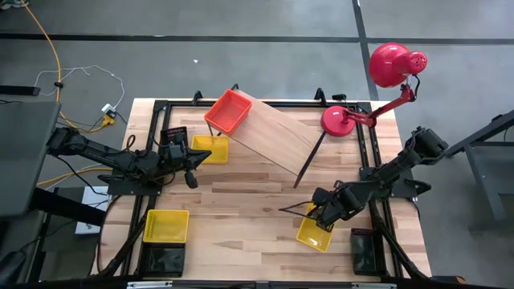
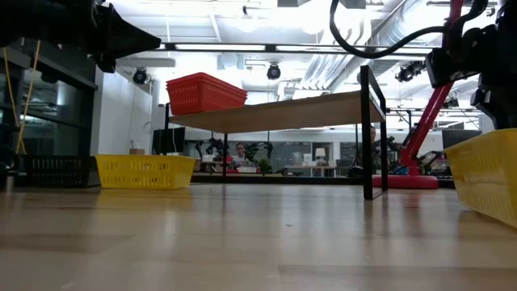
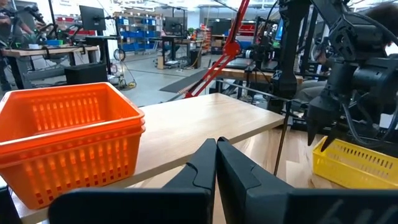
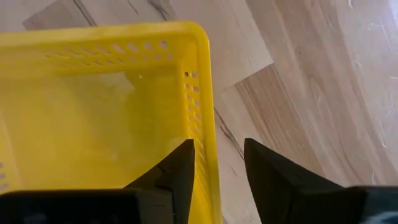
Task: Stack baskets on shelf by color
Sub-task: Put the bottom right yellow bin on the shelf
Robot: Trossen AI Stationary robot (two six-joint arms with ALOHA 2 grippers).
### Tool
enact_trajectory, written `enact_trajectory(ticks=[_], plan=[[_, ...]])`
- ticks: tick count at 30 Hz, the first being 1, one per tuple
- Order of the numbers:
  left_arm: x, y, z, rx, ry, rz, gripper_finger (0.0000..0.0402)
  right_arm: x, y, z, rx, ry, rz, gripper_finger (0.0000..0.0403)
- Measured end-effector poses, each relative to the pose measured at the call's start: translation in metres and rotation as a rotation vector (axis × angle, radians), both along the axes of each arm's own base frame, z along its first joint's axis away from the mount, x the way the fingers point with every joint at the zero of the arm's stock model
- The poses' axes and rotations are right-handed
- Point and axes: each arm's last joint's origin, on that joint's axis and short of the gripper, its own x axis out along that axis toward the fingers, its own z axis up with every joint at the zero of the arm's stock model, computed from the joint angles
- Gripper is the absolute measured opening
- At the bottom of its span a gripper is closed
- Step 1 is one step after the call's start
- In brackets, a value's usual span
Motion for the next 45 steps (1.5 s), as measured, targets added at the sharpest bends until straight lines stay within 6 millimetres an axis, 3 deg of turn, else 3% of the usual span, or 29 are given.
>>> enact_trajectory(ticks=[12, 15, 20, 25, 30, 34, 37, 41, 45], plan=[[0.001, -0.001, 0.0, -0.001, 0.0, -0.042, 0.0, 0.0, 0.001, 0.0, 0.022, 0.011, 0.015, 0.0122], [0.001, -0.001, 0.0, -0.001, 0.0, -0.042, 0.0, 0.0, 0.001, 0.0, 0.023, 0.012, 0.018, 0.0097], [0.001, -0.001, 0.0, -0.001, -0.001, -0.042, 0.0, 0.0, 0.001, 0.0, 0.041, 0.021, 0.022, 0.0013], [0.001, -0.001, 0.0, -0.001, -0.003, -0.043, 0.0, 0.0, 0.003, 0.009, 0.095, 0.015, 0.037, 0.0008], [0.001, -0.001, 0.0, -0.001, -0.003, -0.042, 0.0, 0.01, 0.01, 0.046, 0.174, -0.118, 0.083, 0.0003], [0.001, -0.001, 0.0, -0.001, -0.004, -0.043, 0.0, 0.03, 0.019, 0.092, 0.242, -0.37, 0.166, 0.0003], [0.001, -0.001, 0.0, -0.001, -0.003, -0.043, 0.0, 0.048, 0.017, 0.128, 0.194, -0.571, 0.254, 0.0002], [0.001, -0.001, 0.0, -0.001, -0.004, -0.043, 0.0, 0.064, -0.005, 0.172, -0.01, -0.733, 0.298, 0.0001], [0.001, -0.001, 0.0, -0.001, -0.004, -0.042, 0.0, 0.078, -0.047, 0.208, -0.209, -0.806, 0.213, 0.0001]])
